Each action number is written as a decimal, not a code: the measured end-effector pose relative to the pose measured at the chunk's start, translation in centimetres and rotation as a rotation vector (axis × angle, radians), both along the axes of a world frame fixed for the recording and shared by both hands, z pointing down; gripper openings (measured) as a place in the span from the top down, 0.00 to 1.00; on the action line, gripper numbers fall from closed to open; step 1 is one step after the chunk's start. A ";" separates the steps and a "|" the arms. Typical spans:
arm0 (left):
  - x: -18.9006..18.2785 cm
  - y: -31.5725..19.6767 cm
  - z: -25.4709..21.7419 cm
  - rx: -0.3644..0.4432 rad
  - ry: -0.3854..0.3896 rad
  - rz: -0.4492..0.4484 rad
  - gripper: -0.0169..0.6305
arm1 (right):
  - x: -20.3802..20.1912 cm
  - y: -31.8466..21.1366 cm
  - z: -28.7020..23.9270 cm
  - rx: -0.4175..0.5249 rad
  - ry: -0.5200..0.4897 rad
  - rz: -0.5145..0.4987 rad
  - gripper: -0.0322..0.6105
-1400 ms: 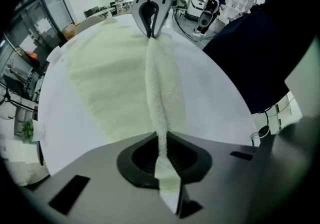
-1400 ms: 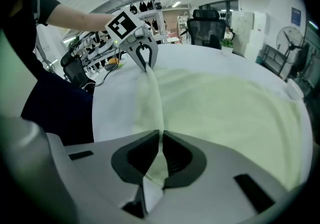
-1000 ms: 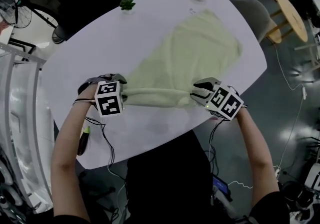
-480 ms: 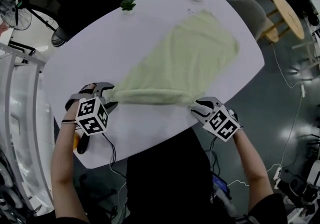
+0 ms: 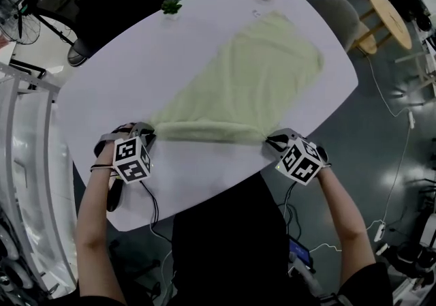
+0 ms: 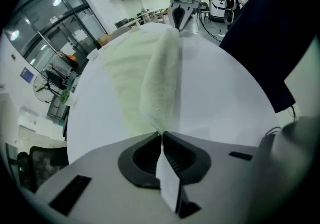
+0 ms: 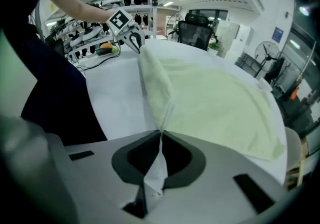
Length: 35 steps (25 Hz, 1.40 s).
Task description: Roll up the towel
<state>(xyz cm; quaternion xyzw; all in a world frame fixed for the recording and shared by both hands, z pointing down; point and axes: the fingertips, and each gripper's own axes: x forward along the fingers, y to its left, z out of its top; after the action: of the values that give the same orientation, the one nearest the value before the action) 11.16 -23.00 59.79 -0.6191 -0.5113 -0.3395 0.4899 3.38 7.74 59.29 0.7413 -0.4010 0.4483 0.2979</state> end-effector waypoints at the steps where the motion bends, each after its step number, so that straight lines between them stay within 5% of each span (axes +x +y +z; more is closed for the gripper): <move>1: -0.3 -0.1 0.1 0.022 -0.036 0.014 0.93 | -0.3 0.4 -0.1 -0.011 -0.021 -0.017 0.91; 6: 0.3 -0.2 0.1 0.060 -0.167 -0.012 0.93 | 0.2 2.2 0.7 -0.033 -0.146 -0.010 0.92; 9: 1.0 0.2 0.1 0.054 -0.159 -0.024 0.93 | 1.0 2.2 1.2 -0.028 -0.161 0.018 0.88; 13: 1.0 -0.9 -1.6 -0.002 -0.131 -0.080 0.71 | 1.2 2.9 -1.3 0.010 -0.100 0.040 0.72; 15: 0.8 -1.3 -3.0 -0.032 -0.071 -0.079 0.69 | 1.5 3.1 -3.3 0.041 -0.030 0.051 0.69; 18: -1.5 0.2 -5.4 -0.099 -0.003 0.013 0.80 | 0.8 0.9 -6.5 0.124 0.057 -0.018 0.77; 21: -5.9 2.9 -5.7 -0.123 -0.037 0.149 0.84 | -2.3 -3.8 -6.6 0.183 0.007 -0.171 0.80; 24: -9.1 4.9 -3.1 -0.091 -0.100 0.247 0.84 | -4.4 -6.8 -3.5 0.129 -0.039 -0.289 0.80; 28: -8.6 5.9 -1.4 -0.028 -0.001 0.300 0.79 | -3.3 -7.4 -1.1 0.031 0.033 -0.303 0.77; 31: -9.0 5.8 -1.3 -0.044 -0.015 0.279 0.66 | -3.9 -7.3 -0.8 -0.006 0.055 -0.355 0.71; 35: -8.6 5.3 0.2 0.025 0.043 0.318 0.70 | -4.1 -7.0 0.6 -0.100 0.110 -0.408 0.71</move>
<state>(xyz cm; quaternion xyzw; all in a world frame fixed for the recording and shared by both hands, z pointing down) 2.61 -17.69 60.03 -0.5316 -0.5880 -0.2507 0.5558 -0.69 0.74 59.88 0.6525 -0.5031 0.3568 0.4403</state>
